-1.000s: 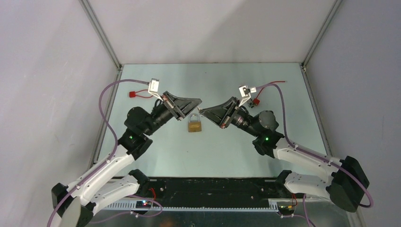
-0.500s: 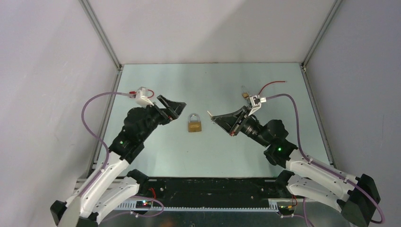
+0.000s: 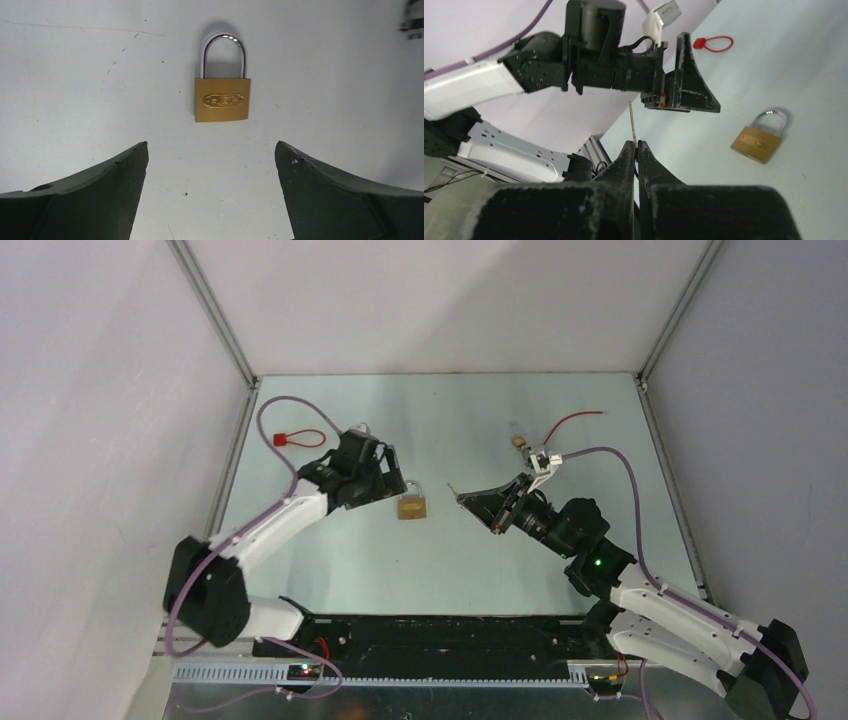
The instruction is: Unlock with the key
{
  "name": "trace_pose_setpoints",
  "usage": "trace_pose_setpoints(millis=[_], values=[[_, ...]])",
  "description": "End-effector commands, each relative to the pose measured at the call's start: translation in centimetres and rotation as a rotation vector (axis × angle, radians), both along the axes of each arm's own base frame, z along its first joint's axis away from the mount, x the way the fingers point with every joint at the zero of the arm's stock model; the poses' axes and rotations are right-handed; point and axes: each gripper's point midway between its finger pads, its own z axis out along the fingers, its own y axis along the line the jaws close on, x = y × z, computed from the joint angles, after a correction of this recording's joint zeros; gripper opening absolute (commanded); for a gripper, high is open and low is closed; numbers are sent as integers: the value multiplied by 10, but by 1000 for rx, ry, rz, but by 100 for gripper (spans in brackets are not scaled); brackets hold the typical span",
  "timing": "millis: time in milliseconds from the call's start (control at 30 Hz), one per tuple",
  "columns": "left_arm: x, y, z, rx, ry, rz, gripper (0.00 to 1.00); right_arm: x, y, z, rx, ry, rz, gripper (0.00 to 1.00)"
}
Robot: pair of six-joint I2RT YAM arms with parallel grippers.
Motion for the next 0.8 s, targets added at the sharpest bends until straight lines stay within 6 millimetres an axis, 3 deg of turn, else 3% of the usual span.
trace_pose_setpoints(millis=[0,133,233,333,767], values=[[11,-11,-8,75,50,-16,100,1,-8,-4,4,-4,-26,0],[20,-27,-38,147,141,-32,100,0,-15,-9,-3,3,-29,0],[23,-37,-50,179,173,-37,100,0,-24,-10,-5,6,-46,0],[23,-39,-69,211,221,-22,100,-1,-32,-13,-5,11,-56,0],[32,-53,-108,279,314,-9,100,-3,-60,-15,3,15,-91,0]])
